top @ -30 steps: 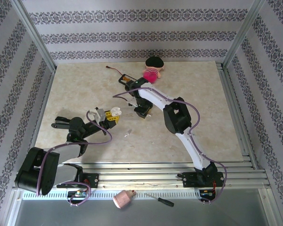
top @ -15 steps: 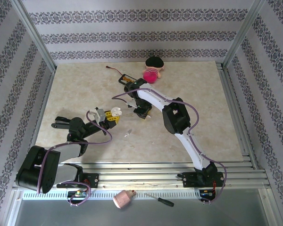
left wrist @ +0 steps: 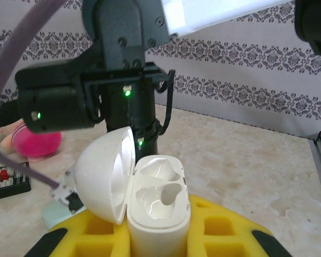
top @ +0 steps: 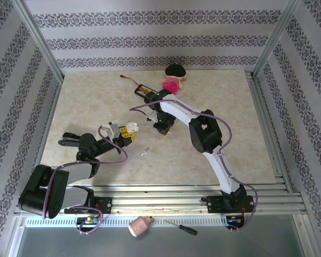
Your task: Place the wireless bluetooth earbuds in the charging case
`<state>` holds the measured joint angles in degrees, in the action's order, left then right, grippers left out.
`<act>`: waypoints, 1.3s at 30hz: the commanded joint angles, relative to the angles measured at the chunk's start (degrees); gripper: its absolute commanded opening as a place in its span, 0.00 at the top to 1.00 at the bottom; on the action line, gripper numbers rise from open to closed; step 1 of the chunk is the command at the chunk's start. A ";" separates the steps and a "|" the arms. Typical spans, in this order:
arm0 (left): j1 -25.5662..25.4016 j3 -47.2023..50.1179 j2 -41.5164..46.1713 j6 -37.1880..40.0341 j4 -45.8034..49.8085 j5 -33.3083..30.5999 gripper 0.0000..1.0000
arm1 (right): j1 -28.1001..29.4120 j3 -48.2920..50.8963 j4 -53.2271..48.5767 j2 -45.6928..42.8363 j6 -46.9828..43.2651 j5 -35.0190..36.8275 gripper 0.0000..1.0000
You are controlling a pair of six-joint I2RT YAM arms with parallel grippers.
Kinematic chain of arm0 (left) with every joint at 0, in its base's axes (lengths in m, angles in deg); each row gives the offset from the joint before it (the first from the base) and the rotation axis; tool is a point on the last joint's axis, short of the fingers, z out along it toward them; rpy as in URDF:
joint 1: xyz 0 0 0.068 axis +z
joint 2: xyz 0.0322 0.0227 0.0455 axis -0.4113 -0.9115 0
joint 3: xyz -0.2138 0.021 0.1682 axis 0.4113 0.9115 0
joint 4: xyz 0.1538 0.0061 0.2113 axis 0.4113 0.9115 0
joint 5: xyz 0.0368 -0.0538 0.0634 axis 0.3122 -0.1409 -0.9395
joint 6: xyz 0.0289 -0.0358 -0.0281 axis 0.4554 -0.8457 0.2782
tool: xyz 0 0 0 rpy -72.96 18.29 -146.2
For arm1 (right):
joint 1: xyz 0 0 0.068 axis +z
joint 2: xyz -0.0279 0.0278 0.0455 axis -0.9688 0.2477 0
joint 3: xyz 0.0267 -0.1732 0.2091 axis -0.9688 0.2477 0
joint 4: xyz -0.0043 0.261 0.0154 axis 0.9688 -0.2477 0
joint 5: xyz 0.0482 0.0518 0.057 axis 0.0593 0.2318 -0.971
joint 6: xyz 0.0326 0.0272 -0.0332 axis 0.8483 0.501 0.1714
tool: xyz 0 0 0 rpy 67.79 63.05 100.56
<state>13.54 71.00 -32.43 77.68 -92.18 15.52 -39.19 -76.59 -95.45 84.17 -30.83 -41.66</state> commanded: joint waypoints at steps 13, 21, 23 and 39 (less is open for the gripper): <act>0.02 -1.87 -3.94 -1.72 -1.70 2.07 0.97 | -5.18 22.10 22.08 -22.57 6.96 -10.06 0.66; 0.03 -1.83 -4.69 -2.08 -2.49 1.86 0.97 | -5.42 13.38 18.19 -13.11 10.15 -6.41 0.56; 0.02 -1.73 -4.63 -1.87 -2.23 1.81 0.97 | -5.60 10.80 17.37 -10.48 11.98 -5.58 0.55; 0.02 -1.41 -5.04 -1.79 -2.79 1.55 0.97 | -7.02 16.05 23.10 -7.85 14.09 -16.10 0.50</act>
<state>13.52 70.06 -37.59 76.42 -92.16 16.37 -45.57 -63.98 -73.24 78.59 -17.06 -55.95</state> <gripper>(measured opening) 0.199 0.490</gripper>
